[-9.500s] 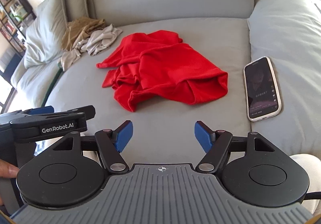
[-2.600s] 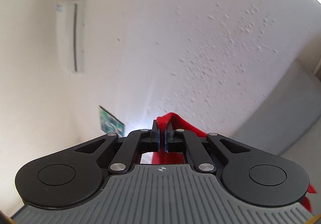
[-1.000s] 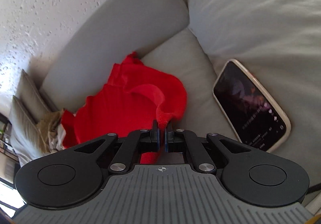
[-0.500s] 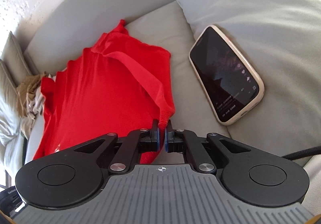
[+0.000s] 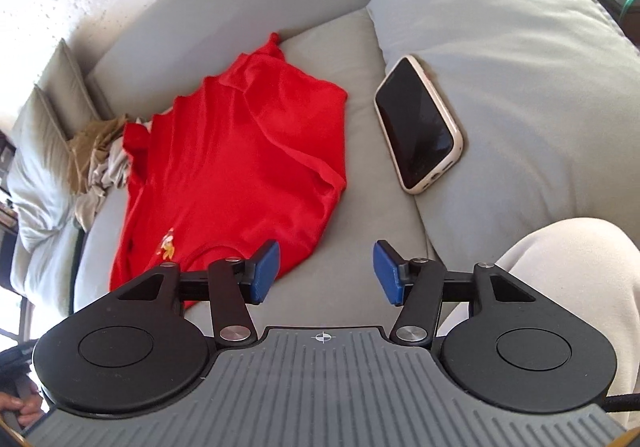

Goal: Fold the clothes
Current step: 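Lay the red shirt flat on the sofa and open both grippers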

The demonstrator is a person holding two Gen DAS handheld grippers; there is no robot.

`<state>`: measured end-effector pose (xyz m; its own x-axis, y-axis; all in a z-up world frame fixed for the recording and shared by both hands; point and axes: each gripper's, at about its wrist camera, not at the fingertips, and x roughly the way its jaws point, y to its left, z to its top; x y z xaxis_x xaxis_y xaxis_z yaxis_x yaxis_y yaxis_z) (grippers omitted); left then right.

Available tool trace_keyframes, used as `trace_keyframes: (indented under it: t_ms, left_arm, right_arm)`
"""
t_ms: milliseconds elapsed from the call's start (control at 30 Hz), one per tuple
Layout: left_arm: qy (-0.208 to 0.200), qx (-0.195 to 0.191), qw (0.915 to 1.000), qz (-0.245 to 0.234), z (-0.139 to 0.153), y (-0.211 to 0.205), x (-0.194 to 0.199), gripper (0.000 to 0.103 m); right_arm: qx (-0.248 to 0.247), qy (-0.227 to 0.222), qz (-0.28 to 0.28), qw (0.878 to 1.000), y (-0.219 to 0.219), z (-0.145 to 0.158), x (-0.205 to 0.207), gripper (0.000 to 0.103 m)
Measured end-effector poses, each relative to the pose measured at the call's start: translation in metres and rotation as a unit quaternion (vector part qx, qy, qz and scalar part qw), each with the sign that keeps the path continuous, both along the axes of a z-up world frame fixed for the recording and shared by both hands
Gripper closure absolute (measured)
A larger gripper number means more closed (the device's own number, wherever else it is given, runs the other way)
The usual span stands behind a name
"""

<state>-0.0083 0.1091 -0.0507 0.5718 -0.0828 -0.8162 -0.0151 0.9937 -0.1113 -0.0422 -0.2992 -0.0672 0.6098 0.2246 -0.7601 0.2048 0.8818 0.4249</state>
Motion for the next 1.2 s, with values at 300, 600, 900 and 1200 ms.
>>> trace_keyframes:
  t_ms: [300, 600, 900, 1200]
  left_arm:
    - [-0.030, 0.040, 0.9983, -0.029, -0.028, -0.053, 0.036, 0.067]
    - [0.011, 0.087, 0.9960, -0.017, -0.071, -0.059, 0.080, 0.063]
    - [0.034, 0.075, 0.9959, -0.036, -0.075, -0.051, 0.043, 0.063]
    - [0.074, 0.059, 0.9950, -0.034, -0.059, -0.050, 0.016, 0.060]
  right_arm:
    - [-0.056, -0.009, 0.116, 0.992, 0.064, -0.032, 0.049, 0.087]
    - [-0.178, 0.001, 0.168, 0.969, 0.120, -0.060, 0.106, 0.065]
    - [-0.187, 0.038, 0.189, 0.963, 0.117, -0.071, 0.081, 0.062]
    - [-0.124, 0.081, 0.172, 0.974, 0.085, -0.051, 0.029, 0.052]
